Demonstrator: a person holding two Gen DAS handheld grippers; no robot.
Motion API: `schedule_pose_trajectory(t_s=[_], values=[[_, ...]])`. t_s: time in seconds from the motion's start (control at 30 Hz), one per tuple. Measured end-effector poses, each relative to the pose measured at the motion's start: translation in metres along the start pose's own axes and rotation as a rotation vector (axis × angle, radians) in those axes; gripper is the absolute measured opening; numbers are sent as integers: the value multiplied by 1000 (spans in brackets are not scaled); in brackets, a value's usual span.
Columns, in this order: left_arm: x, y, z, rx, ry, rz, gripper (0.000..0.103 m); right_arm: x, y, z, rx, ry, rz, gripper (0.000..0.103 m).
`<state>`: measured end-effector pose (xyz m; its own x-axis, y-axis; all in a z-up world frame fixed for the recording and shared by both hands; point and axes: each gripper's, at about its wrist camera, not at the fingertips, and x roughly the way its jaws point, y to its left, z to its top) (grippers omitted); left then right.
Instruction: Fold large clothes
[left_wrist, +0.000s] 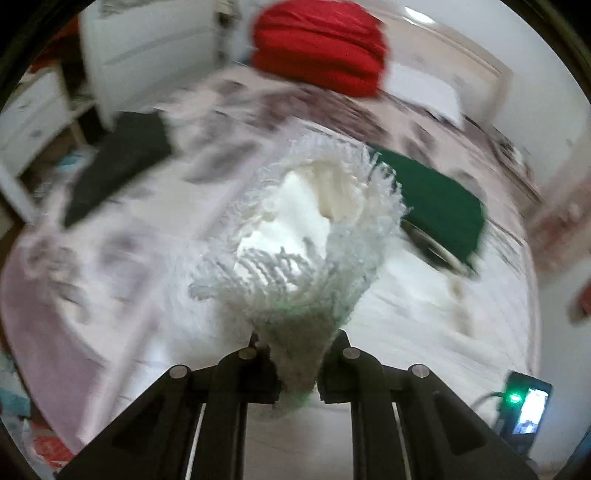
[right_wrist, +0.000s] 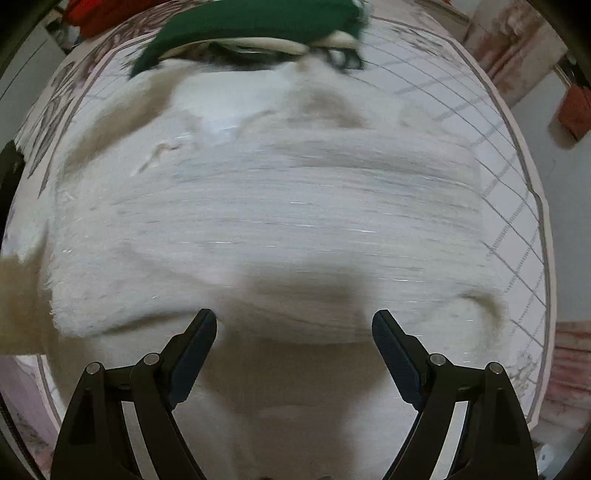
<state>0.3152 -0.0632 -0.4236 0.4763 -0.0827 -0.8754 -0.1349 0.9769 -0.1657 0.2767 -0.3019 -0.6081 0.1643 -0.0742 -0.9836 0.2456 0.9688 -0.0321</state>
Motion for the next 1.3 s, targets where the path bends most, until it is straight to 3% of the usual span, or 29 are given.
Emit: schedule_pose_trajectory(t_s=[0.13,0.27,0.43,0.57,0.63,0.7,0.73,0.83,0.93,1.07,1.13,1.23,1.27,1.3], values=[[18,-94,-25,80,64,-68,10,1,-62,3,67,23,56,88],[43,-156,-40,129,115,-92,10,5,-121,-2,112,41,35,88],[81,-207,-61,174,195,-30,14,14,-178,-6,184,69,43,88],[104,-221,-75,190,263,-13,27,13,-203,-10,239,82,102,88],[98,-219,-74,187,235,-49,41,12,-213,-11,268,89,138,88],[87,-217,-74,181,211,-68,84,14,-225,-10,296,95,176,88],[75,-211,-71,176,184,-82,92,12,-229,-10,315,98,200,88],[45,-188,-62,162,88,-62,93,7,-234,-15,365,87,287,88],[22,-144,-50,117,11,4,94,-5,-226,-5,383,49,383,88],[22,-90,-39,75,-13,127,95,-5,-192,29,348,28,506,88],[34,-63,-37,86,-8,234,95,3,-169,44,320,29,554,88],[53,-34,-37,90,20,296,95,30,-136,65,263,90,588,88],[58,-26,-37,85,32,298,95,42,-127,69,245,125,593,82],[65,-21,-37,77,48,297,95,49,-121,70,228,151,584,68]])
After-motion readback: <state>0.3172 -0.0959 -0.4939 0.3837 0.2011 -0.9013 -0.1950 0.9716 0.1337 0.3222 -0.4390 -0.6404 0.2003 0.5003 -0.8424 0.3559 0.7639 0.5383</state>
